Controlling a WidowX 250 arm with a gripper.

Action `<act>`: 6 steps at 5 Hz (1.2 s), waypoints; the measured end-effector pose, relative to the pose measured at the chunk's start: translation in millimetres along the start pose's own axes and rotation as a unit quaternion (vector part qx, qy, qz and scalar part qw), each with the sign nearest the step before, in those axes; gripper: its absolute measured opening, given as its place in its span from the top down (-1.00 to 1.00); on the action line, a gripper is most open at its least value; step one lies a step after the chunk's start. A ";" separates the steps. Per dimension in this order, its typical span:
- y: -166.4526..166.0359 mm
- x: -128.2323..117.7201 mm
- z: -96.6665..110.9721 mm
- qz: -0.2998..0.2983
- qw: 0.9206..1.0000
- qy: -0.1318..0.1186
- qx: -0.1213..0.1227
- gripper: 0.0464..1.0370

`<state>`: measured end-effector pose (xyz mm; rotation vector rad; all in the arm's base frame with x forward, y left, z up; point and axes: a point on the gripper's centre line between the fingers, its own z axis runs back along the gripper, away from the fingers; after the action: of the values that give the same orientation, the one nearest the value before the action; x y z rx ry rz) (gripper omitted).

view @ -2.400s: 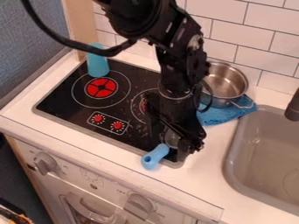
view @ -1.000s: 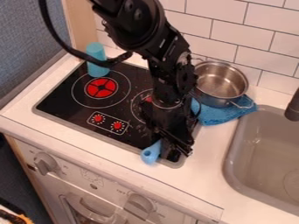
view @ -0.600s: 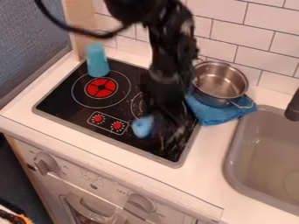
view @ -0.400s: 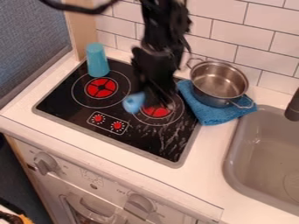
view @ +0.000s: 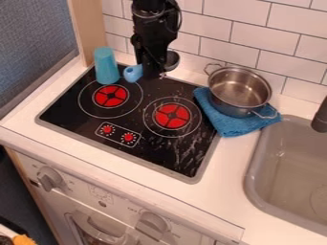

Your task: Moved the blue spoon on top of between two burners

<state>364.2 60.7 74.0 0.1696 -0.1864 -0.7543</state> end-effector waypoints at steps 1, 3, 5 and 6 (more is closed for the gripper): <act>16.4 9.0 -13.7 -0.073 0.997 -0.022 -0.010 0.41; 17.0 24.0 -46.1 -0.177 0.984 -0.031 -0.016 0.41; 13.4 28.0 -61.9 -0.189 0.982 -0.021 -0.013 -0.37; 13.8 26.4 -61.9 -0.177 0.984 -0.015 -0.013 -0.87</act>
<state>406.3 57.6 19.8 0.1687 -0.1774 -1.1143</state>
